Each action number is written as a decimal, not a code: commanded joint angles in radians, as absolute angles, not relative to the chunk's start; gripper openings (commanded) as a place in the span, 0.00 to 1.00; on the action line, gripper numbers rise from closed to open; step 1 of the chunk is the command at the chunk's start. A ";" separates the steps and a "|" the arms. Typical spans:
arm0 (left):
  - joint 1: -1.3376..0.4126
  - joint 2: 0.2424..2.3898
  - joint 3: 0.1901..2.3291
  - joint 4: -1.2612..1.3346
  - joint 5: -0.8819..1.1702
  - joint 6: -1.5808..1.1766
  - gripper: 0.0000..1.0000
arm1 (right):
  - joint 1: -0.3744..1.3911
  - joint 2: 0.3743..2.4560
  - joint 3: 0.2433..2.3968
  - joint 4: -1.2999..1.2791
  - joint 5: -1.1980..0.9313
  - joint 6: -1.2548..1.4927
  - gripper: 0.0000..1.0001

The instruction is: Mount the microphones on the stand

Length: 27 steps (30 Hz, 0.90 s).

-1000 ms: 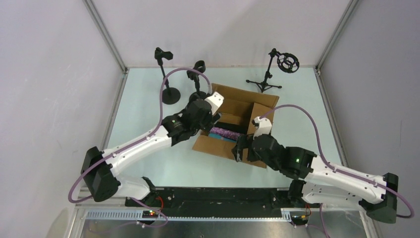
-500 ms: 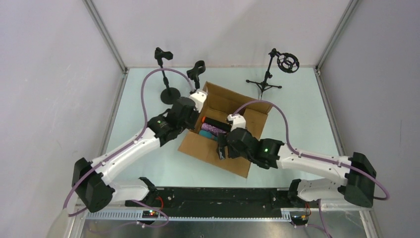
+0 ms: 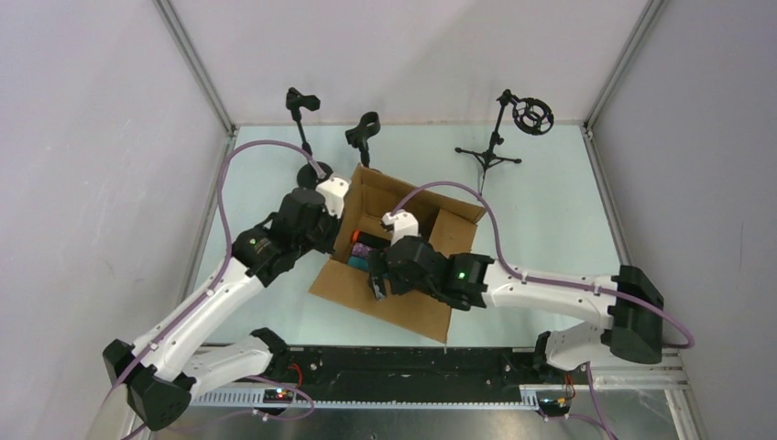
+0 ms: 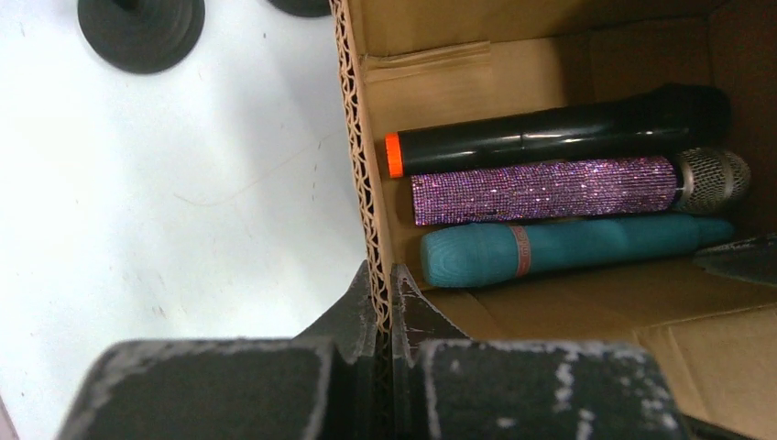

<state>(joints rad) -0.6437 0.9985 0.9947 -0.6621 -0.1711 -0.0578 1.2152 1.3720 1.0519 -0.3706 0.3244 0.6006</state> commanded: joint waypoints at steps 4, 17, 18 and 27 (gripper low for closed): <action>-0.624 0.977 0.960 -0.684 -0.099 -0.092 0.00 | 1.238 1.480 1.147 -0.391 0.399 0.666 0.82; -0.624 0.902 0.844 -0.642 -0.162 -0.005 0.00 | 1.260 1.420 1.215 -0.992 0.729 1.002 0.82; -0.624 0.896 0.842 -0.640 -0.167 -0.002 0.00 | 1.253 1.398 1.215 -1.026 0.748 1.008 0.81; -0.623 0.855 0.900 -0.641 -0.155 0.074 0.00 | 1.307 1.395 1.382 -1.101 0.868 0.916 0.82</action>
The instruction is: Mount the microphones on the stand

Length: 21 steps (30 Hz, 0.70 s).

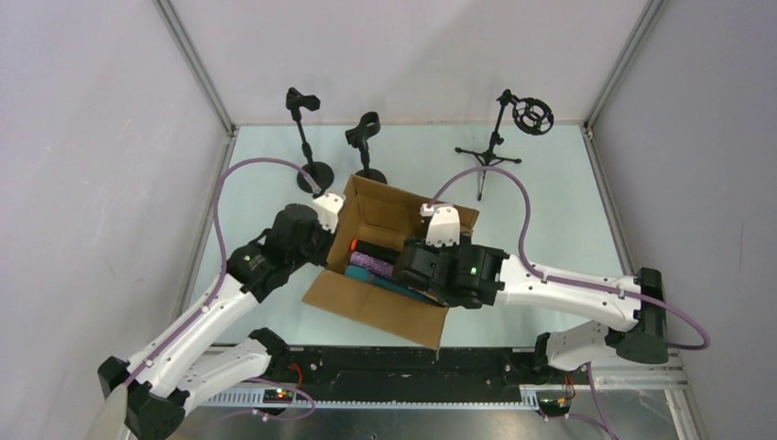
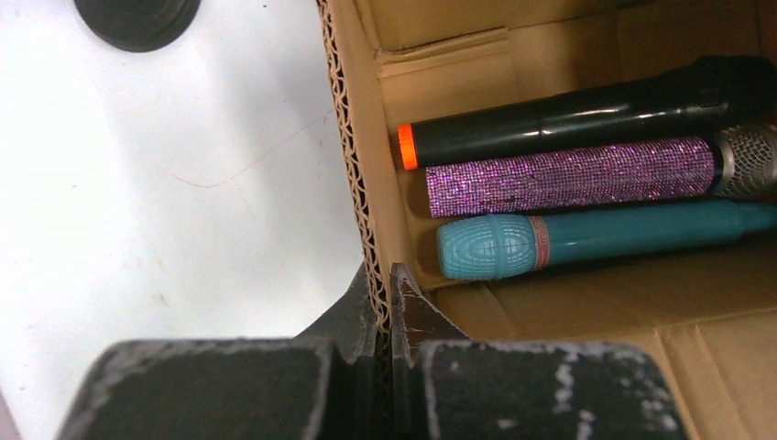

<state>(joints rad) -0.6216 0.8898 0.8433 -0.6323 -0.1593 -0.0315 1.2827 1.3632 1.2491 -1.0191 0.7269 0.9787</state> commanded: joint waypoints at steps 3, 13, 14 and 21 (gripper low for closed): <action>-0.624 0.855 0.937 -0.663 -0.139 0.100 0.00 | 1.354 1.522 1.548 -1.115 0.903 0.840 0.83; -0.626 0.795 1.010 -0.689 -0.108 0.120 0.00 | 1.310 1.547 1.487 -0.845 0.737 0.714 0.81; -0.625 0.787 1.014 -0.690 -0.104 0.122 0.00 | 1.305 1.540 1.462 -0.832 0.731 0.699 0.81; -0.626 0.795 1.053 -0.697 -0.081 0.110 0.00 | 1.235 1.520 1.391 -0.731 0.552 0.507 0.77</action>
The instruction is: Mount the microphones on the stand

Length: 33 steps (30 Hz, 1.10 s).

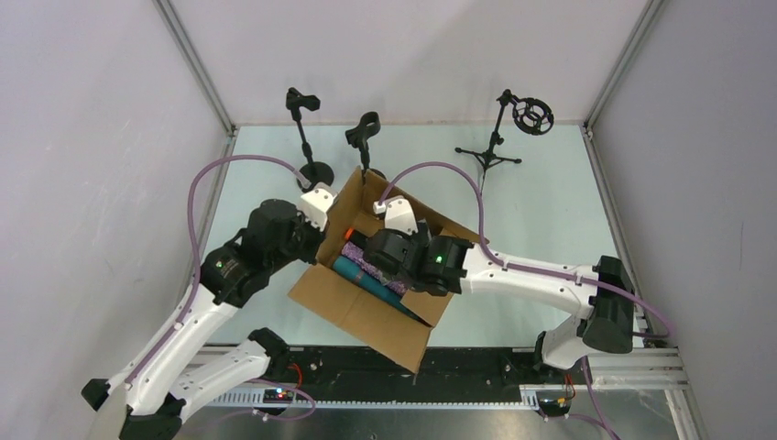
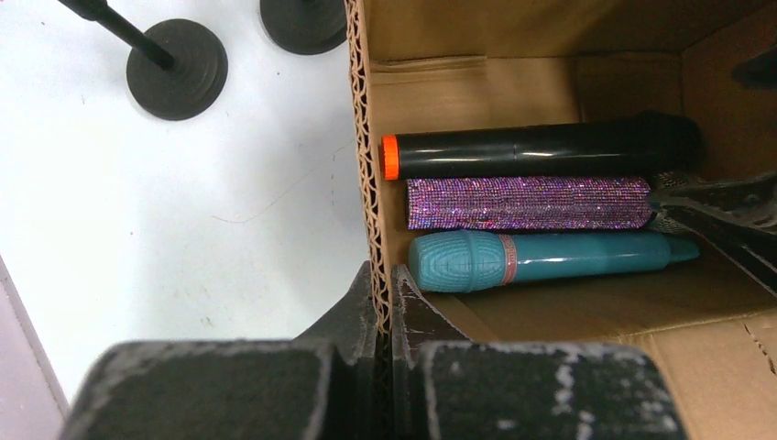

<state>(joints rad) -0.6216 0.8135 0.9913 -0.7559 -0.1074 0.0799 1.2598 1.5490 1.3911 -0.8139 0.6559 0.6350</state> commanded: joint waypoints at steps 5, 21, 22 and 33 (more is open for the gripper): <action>-0.626 0.788 1.042 -0.695 -0.110 0.115 0.00 | 1.208 1.495 1.408 -0.864 0.482 0.497 0.72; -0.624 0.790 1.063 -0.695 -0.165 0.187 0.00 | 1.323 1.278 1.288 -1.307 0.519 0.885 0.69; -0.624 0.790 1.060 -0.696 -0.163 0.190 0.00 | 1.331 1.271 1.241 -1.296 0.509 0.905 0.69; -0.624 0.780 0.997 -0.695 -0.184 0.254 0.00 | 1.444 1.087 0.825 -0.915 0.588 1.163 0.67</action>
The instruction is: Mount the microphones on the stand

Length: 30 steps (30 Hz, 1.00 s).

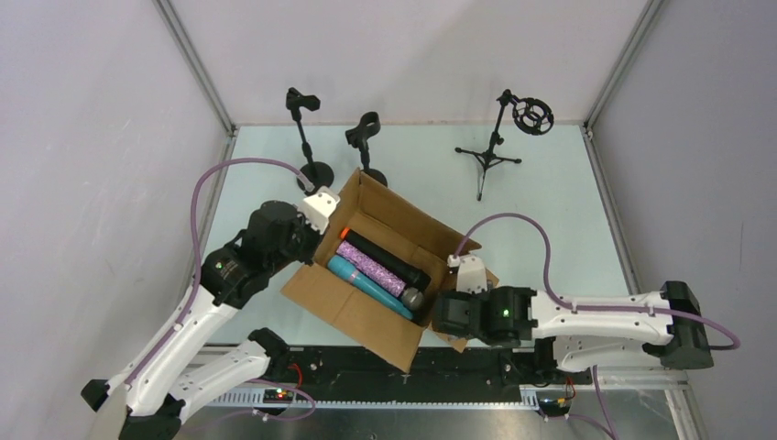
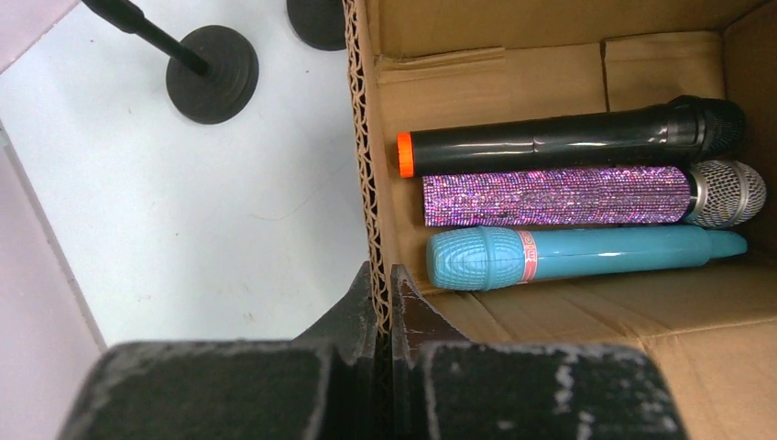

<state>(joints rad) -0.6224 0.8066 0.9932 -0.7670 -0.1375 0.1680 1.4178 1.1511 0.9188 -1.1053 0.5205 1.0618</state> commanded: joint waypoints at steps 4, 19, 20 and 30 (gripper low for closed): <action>-0.625 0.781 1.015 -0.694 -0.155 0.259 0.00 | 1.443 1.072 0.854 -0.831 0.656 1.053 0.67; -0.668 0.756 1.072 -0.699 -0.095 0.283 0.00 | 1.341 1.329 1.256 -0.549 0.490 0.553 0.73; -0.669 0.750 1.073 -0.698 -0.094 0.282 0.00 | 1.331 1.350 1.256 -0.533 0.487 0.535 0.73; -0.701 0.737 1.080 -0.703 -0.076 0.269 0.00 | 1.187 1.522 1.239 -0.478 0.496 0.424 0.63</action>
